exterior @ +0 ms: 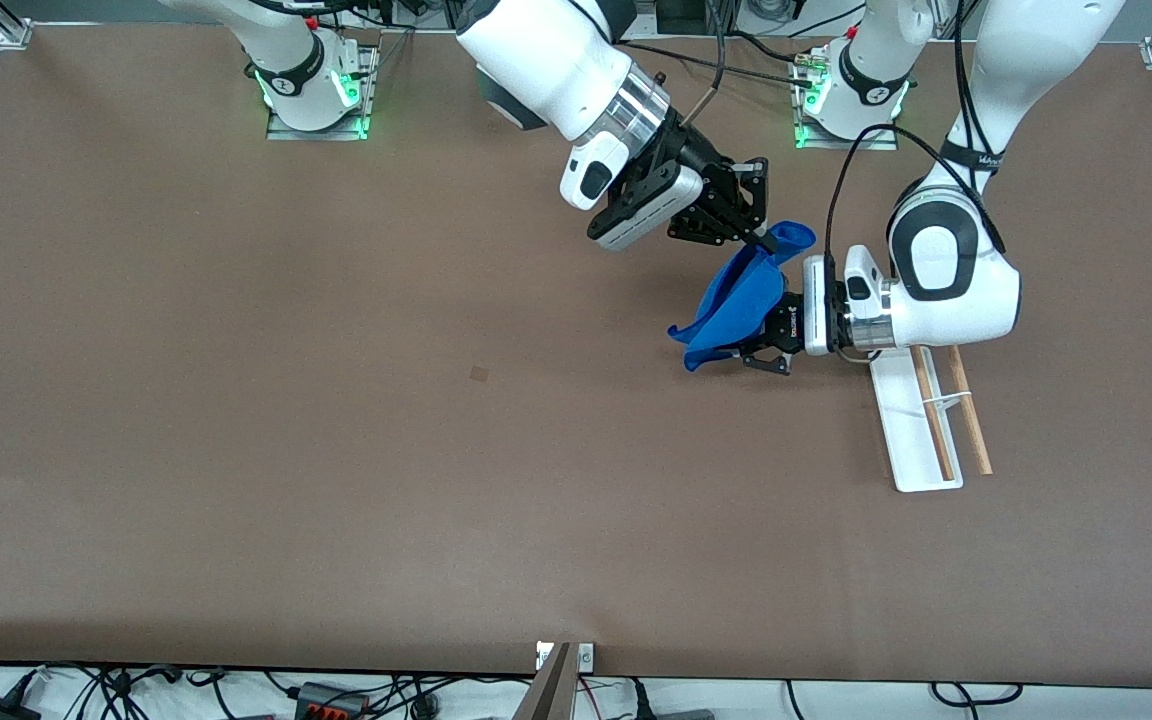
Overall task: Pass towel and hang on rack
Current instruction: 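Grasp the towel with the left gripper and open the right gripper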
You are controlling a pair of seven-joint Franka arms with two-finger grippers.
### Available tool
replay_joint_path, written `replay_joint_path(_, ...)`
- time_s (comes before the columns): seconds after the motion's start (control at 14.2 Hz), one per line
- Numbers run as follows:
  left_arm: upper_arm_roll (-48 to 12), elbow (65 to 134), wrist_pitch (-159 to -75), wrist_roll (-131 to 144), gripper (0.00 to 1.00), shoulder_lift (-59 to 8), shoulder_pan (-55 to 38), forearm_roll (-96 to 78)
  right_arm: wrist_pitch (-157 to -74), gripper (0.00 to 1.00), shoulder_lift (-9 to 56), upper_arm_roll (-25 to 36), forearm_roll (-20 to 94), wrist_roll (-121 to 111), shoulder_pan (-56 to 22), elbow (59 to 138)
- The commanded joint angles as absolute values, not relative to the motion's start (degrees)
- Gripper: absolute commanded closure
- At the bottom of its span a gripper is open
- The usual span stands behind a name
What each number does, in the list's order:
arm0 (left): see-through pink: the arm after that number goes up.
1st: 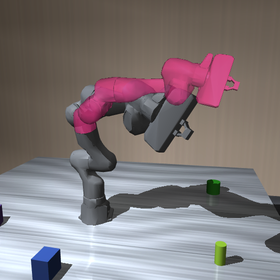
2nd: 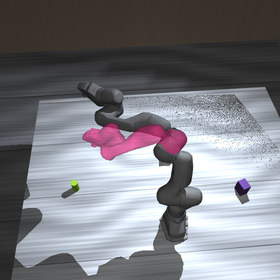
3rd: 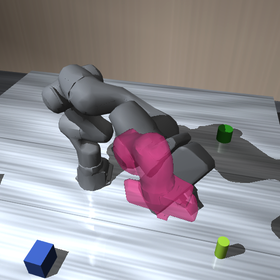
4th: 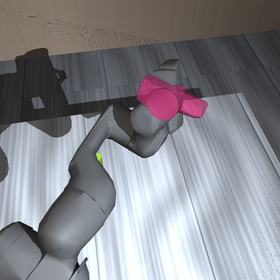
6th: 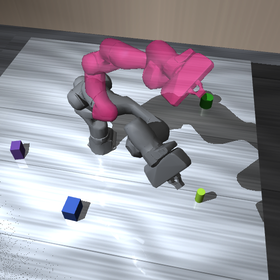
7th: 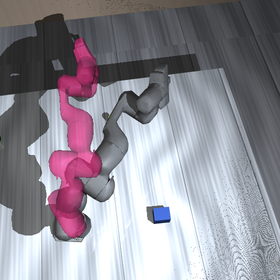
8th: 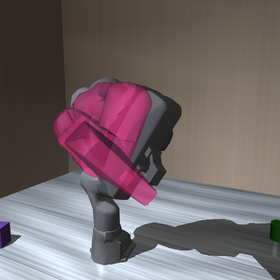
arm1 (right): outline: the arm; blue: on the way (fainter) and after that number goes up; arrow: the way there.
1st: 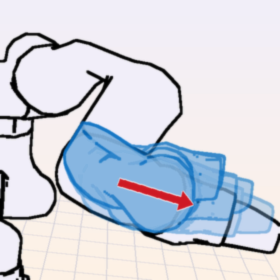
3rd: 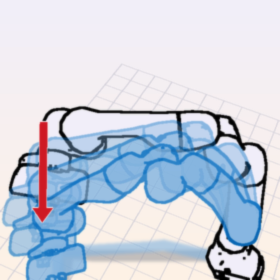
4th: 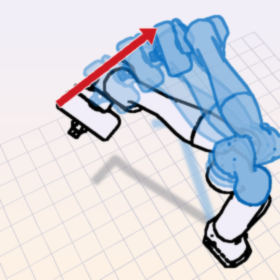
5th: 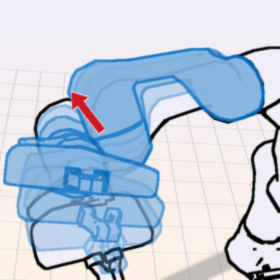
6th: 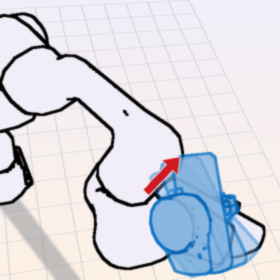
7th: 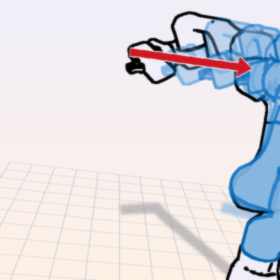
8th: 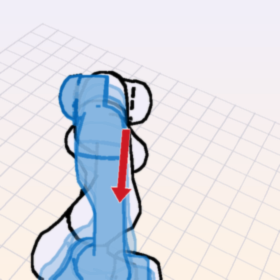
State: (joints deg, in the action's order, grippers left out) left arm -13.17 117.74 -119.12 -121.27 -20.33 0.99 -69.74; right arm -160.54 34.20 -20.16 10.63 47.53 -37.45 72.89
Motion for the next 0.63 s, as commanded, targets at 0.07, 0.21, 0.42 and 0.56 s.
replay_joint_path(0.07, -13.2, 116.7, -119.5, -118.8, 0.99, -20.8, 1.4, -71.2, -161.8, 1.00, 34.1, -20.0, 9.8, 48.0, -37.7, 73.3)
replay_joint_path(0.21, -12.9, 116.8, -119.3, -114.7, 0.99, -19.7, 1.6, -70.6, -161.6, 0.01, 34.1, -20.0, 9.9, 48.3, -37.6, 73.3)
replay_joint_path(0.42, -12.5, 115.8, -119.6, -110.2, 0.99, -19.4, 1.8, -68.0, -161.5, 0.00, 33.8, -20.0, 9.9, 48.1, -37.2, 74.4)
replay_joint_path(0.56, -11.3, 114.7, -119.5, -104.3, 0.99, -17.9, 2.5, -60.4, -161.2, 0.00, 33.4, -19.3, 9.8, 48.0, -37.0, 75.0)
